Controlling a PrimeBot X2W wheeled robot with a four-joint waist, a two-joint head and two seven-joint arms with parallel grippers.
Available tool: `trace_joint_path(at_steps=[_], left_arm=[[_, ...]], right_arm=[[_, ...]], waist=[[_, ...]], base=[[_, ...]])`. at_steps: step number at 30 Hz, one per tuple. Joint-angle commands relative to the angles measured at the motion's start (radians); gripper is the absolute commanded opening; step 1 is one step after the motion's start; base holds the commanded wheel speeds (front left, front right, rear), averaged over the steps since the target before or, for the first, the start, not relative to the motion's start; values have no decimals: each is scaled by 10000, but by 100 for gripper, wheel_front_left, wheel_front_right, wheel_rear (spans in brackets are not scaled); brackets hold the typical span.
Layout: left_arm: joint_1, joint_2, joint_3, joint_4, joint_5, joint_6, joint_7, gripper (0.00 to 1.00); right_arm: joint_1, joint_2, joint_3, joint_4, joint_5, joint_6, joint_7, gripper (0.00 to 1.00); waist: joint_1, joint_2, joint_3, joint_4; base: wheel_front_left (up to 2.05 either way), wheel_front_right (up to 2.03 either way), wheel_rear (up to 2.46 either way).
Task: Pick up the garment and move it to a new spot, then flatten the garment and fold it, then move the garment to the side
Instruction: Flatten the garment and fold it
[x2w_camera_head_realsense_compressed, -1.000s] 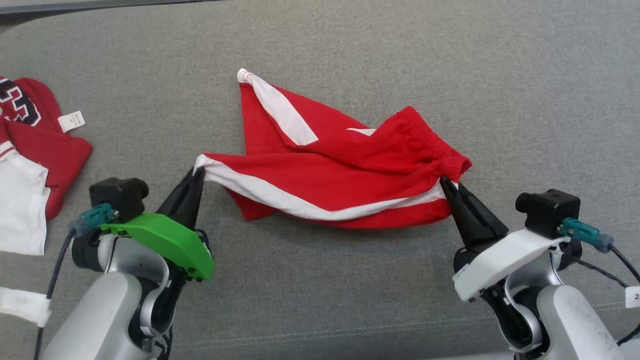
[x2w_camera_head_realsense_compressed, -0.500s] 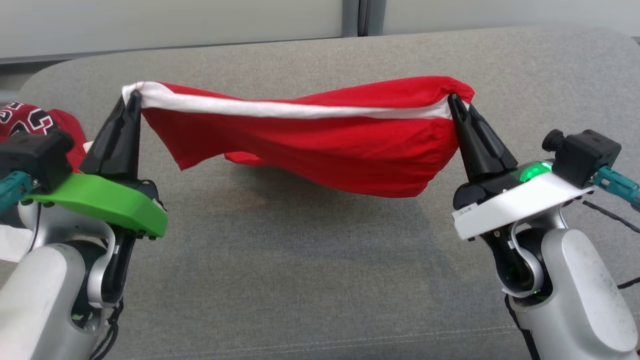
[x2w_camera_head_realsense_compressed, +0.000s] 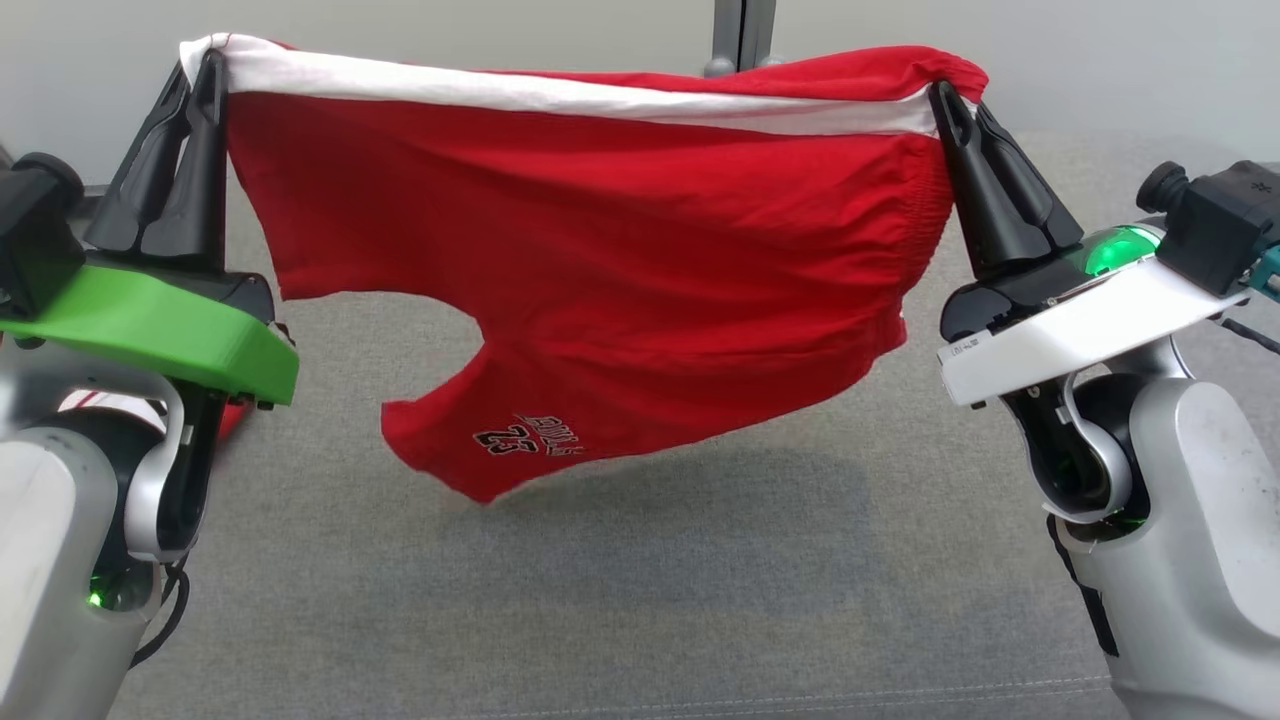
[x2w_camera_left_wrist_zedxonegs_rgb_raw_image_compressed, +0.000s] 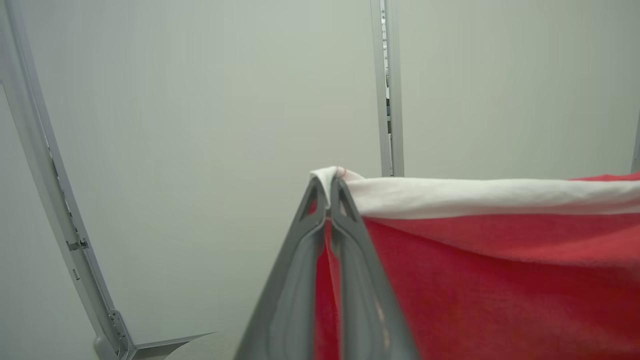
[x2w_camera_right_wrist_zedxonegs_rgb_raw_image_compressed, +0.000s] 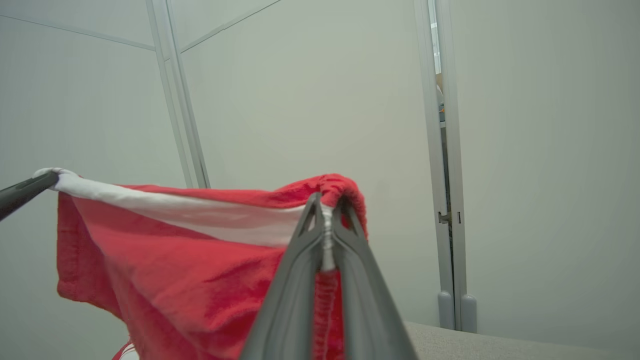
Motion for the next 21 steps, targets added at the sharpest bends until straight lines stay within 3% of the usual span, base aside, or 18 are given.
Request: trace_joint_path(at_steps=[1,10,18,21], left_arm=[[-143,68,-20,-57,53,78,83,0],[-68,-169,-64,63,-202,80,63,0],[-903,-591,-123,1153,-755,-534,-6,0],[-1745,-928,-91,2196,-1030,-965,-113,0]], right_arm=[[-63,-75,-47,40,34,0,90,0],[40,-169,-15,407,-16,0,170,0],[-1062,-477,281,1337,-175,0,-145,0],[-2015,-522,499,2106,-94,0,-472,0]], waist=[[0,-1,-197,59],[0,-1,-38,-11],[0,-1,492,-35],[0,-1,866,-84]], base=[[0,0,0],[0,0,0],[0,0,0],[0,0,0]])
